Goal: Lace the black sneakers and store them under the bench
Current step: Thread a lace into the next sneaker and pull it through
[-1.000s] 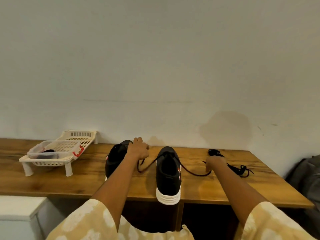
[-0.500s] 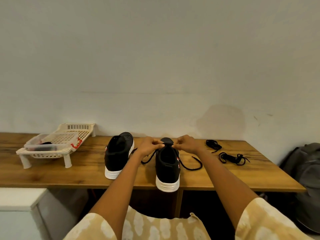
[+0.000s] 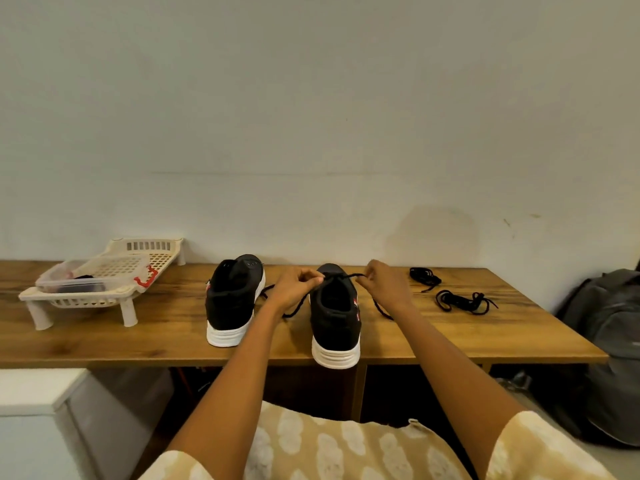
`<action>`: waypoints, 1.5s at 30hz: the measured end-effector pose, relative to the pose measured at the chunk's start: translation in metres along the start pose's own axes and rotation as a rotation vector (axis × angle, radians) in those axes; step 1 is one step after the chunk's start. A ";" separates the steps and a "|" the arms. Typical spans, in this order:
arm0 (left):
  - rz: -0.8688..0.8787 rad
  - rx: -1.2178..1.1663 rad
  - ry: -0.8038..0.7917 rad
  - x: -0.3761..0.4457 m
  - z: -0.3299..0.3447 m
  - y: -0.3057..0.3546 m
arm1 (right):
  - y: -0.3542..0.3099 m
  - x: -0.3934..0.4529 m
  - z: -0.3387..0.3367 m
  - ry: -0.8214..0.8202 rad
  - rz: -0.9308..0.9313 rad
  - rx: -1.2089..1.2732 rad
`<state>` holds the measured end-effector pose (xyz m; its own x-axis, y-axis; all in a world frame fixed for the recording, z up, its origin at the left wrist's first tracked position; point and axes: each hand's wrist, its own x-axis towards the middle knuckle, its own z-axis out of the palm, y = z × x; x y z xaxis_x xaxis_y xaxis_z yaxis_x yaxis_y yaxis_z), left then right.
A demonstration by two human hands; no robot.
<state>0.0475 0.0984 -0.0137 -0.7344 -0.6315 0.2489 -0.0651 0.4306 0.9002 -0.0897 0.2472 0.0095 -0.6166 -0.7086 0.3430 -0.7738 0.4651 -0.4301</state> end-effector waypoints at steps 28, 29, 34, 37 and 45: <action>0.033 0.112 0.108 0.003 0.040 0.014 | -0.003 0.012 0.028 -0.005 0.279 1.012; 0.037 0.097 0.103 0.003 0.041 0.015 | -0.003 0.013 0.029 0.012 0.285 1.024; 0.105 0.198 0.015 0.009 0.030 0.020 | 0.002 0.012 0.026 -0.071 0.279 1.267; 0.143 0.304 -0.012 0.012 0.023 0.018 | 0.007 0.012 0.025 -0.122 0.279 1.354; 0.047 0.433 -0.149 0.014 0.034 0.015 | 0.006 0.010 0.017 -0.162 0.174 1.216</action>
<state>0.0132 0.1176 -0.0088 -0.8305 -0.5187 0.2030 -0.2827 0.7066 0.6488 -0.0983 0.2341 -0.0035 -0.6057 -0.7843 0.1339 0.0073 -0.1737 -0.9848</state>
